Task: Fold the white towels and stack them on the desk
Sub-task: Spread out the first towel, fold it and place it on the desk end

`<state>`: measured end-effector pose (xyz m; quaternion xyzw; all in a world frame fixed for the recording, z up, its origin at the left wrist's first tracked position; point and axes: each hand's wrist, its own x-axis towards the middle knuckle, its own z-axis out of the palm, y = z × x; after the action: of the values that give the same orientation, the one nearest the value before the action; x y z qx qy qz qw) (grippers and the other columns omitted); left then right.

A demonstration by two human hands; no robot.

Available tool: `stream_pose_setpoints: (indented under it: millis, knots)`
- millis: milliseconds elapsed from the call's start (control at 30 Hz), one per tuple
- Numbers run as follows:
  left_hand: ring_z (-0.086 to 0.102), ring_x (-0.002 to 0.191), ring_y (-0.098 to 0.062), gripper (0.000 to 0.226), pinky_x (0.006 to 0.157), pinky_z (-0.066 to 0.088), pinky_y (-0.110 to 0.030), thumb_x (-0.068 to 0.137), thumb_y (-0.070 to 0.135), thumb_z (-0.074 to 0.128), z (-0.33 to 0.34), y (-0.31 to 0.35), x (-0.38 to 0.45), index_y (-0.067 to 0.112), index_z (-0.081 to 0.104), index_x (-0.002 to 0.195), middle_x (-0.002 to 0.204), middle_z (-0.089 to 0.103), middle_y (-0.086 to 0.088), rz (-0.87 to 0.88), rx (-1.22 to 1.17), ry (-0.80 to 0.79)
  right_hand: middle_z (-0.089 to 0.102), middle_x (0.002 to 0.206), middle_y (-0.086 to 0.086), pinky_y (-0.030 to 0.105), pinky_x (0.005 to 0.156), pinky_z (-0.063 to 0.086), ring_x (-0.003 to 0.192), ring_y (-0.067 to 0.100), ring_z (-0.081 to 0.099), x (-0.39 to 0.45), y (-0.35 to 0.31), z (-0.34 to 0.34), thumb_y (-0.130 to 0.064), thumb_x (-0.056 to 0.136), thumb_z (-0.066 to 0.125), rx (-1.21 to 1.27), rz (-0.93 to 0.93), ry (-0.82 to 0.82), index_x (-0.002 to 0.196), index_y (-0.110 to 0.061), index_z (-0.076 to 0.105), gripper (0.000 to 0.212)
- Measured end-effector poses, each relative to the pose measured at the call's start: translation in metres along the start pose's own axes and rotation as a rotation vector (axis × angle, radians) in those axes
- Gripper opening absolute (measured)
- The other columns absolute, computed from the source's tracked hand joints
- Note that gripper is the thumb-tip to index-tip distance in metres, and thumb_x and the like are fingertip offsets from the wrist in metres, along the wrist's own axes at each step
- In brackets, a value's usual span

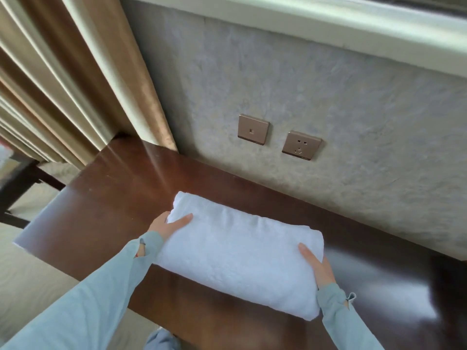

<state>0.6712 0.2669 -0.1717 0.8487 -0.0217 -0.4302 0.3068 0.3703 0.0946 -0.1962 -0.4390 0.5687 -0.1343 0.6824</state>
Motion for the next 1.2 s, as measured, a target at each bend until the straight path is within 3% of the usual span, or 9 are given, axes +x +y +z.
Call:
stream_pose_setpoints:
  millis: [100,233,333,533,667,800,900,1000,1200]
  knots:
    - [0.051,0.103,-0.025,0.067,0.099,0.039,-0.047,0.080,0.062,0.055,-0.060,0.010,0.035,0.020,0.043,0.132,0.126,0.054,-0.005,0.076,0.057,0.075,0.062,0.110,0.000,0.026,0.067,0.044,0.094,0.012,0.060,0.001,-0.010,0.070,-0.037,0.080,0.071,0.031,-0.097,0.054,0.115,-0.025,0.052,0.042]
    - [0.056,0.100,-0.032,0.059,0.089,0.041,-0.044,0.081,0.062,0.053,-0.143,0.029,0.082,0.017,0.053,0.120,0.110,0.061,-0.007,0.147,0.083,0.200,0.063,0.097,-0.006,0.021,0.065,0.043,0.085,0.005,0.059,0.020,-0.039,0.165,-0.036,0.083,0.066,0.016,-0.148,0.085,0.109,-0.022,0.055,0.032]
    - [0.054,0.109,-0.035,0.069,0.093,0.040,-0.044,0.081,0.065,0.050,-0.190,0.040,0.122,0.016,0.048,0.130,0.118,0.059,-0.010,0.186,0.110,0.243,0.064,0.095,-0.008,0.021,0.068,0.044,0.085,0.006,0.060,0.045,-0.057,0.220,-0.044,0.080,0.067,-0.030,-0.170,0.098,0.106,-0.026,0.056,0.033]
    - [0.051,0.092,-0.031,0.064,0.082,0.039,-0.038,0.085,0.062,0.046,-0.220,0.048,0.200,0.011,0.051,0.123,0.105,0.058,-0.011,0.216,0.185,0.280,0.058,0.102,-0.011,0.026,0.083,0.040,0.096,0.013,0.056,0.094,-0.069,0.278,-0.056,0.079,0.062,-0.154,-0.130,0.154,0.124,-0.025,0.050,0.056]
    - [0.052,0.109,-0.036,0.062,0.089,0.042,-0.040,0.089,0.058,0.041,-0.212,0.039,0.228,0.018,0.042,0.135,0.125,0.055,-0.014,0.211,0.355,0.345,0.056,0.113,-0.003,0.029,0.085,0.040,0.098,0.017,0.053,0.102,-0.064,0.288,-0.052,0.077,0.066,-0.249,-0.082,0.264,0.132,-0.021,0.042,0.069]
    - [0.028,0.133,-0.039,0.056,0.111,0.020,-0.051,0.092,0.042,0.047,-0.187,0.033,0.215,0.020,0.033,0.142,0.143,0.036,-0.016,0.553,0.630,0.593,0.042,0.140,0.007,0.045,0.099,0.037,0.125,0.033,0.041,0.101,-0.064,0.302,-0.042,0.080,0.062,-0.816,-0.477,0.567,0.140,-0.019,0.036,0.069]
    - [0.000,0.145,-0.037,0.057,0.113,-0.006,-0.058,0.091,0.059,0.026,-0.158,0.026,0.206,0.044,0.014,0.145,0.157,0.009,-0.003,0.815,0.944,0.417,0.035,0.149,0.006,0.054,0.107,0.028,0.136,0.038,0.032,0.095,-0.044,0.330,-0.052,0.086,0.038,-1.285,-0.824,0.452,0.140,-0.031,0.038,0.058]
    - [-0.018,0.143,-0.035,0.062,0.110,-0.009,-0.063,0.080,0.069,-0.006,-0.144,0.013,0.222,0.053,-0.013,0.140,0.157,-0.015,0.006,0.748,1.052,0.324,0.019,0.157,0.001,0.057,0.113,0.010,0.145,0.036,0.010,0.112,-0.017,0.334,-0.058,0.090,0.025,-1.504,-0.778,0.340,0.145,-0.035,0.024,0.060]
    - [-0.021,0.143,-0.034,0.060,0.112,-0.008,-0.062,0.084,0.067,-0.003,-0.142,0.022,0.231,0.051,-0.018,0.140,0.156,-0.020,0.006,0.677,1.148,0.311,0.007,0.159,0.002,0.059,0.114,0.007,0.145,0.034,0.000,0.108,-0.016,0.341,-0.058,0.091,0.014,-1.558,-0.651,0.352,0.149,-0.032,0.011,0.063]
